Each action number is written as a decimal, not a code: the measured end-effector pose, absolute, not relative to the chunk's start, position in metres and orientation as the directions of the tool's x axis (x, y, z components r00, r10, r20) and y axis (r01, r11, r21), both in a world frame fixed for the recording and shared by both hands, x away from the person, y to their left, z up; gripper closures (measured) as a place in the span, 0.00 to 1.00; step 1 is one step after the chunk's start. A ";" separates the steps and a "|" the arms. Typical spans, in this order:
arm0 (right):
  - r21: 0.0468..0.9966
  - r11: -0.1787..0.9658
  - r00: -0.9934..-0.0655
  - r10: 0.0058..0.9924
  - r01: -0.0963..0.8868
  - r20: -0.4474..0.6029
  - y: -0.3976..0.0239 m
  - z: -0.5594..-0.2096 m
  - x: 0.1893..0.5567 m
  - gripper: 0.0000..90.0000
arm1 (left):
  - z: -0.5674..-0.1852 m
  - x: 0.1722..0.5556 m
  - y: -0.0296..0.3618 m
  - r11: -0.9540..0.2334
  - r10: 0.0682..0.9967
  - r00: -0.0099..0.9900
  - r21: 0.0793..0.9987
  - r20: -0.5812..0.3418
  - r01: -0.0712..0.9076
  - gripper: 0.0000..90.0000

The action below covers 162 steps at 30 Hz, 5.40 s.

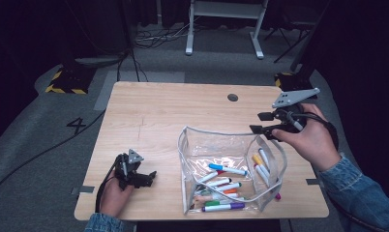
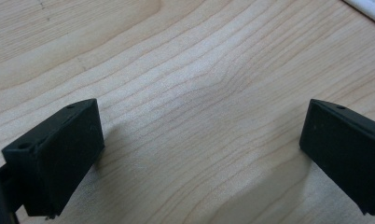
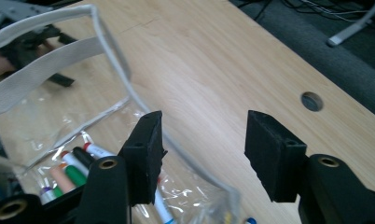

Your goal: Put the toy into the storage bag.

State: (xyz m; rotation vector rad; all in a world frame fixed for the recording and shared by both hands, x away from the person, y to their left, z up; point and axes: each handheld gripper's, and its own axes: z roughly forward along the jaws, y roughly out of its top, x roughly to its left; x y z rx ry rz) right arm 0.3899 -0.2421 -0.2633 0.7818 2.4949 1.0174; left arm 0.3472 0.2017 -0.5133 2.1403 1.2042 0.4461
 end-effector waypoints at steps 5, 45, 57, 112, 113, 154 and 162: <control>0.724 0.558 -0.736 0.669 0.406 -0.103 -0.265 -0.267 0.400 0.54 | -0.513 0.347 0.202 -0.380 0.852 0.524 0.671 -0.015 0.637 0.00; 0.435 0.470 -0.561 0.822 0.768 0.102 -0.324 -0.450 0.424 0.65 | -0.513 0.347 0.202 -0.380 0.852 0.524 0.671 -0.014 0.637 0.00; 0.364 0.493 -0.542 0.839 0.790 0.040 -0.325 -0.471 0.424 0.85 | -0.513 0.347 0.202 -0.380 0.852 0.524 0.671 -0.014 0.637 0.00; 0.625 0.670 -0.801 0.588 0.401 -0.116 -0.269 -0.257 0.359 0.85 | -0.513 0.347 0.201 -0.378 0.853 0.521 0.671 -0.016 0.638 0.00; 0.623 0.687 -0.823 0.555 0.373 -0.119 -0.258 -0.255 0.354 0.85 | -0.513 0.347 0.201 -0.378 0.853 0.522 0.672 -0.014 0.636 0.00; 0.362 0.924 -0.992 0.124 0.123 0.020 -0.134 -0.327 0.331 0.85 | -0.513 0.347 0.201 -0.378 0.853 0.522 0.671 -0.015 0.638 0.00; 0.278 0.955 -0.994 0.094 0.108 0.064 -0.124 -0.349 0.331 0.85 | -0.513 0.347 0.201 -0.378 0.853 0.521 0.672 -0.015 0.637 0.00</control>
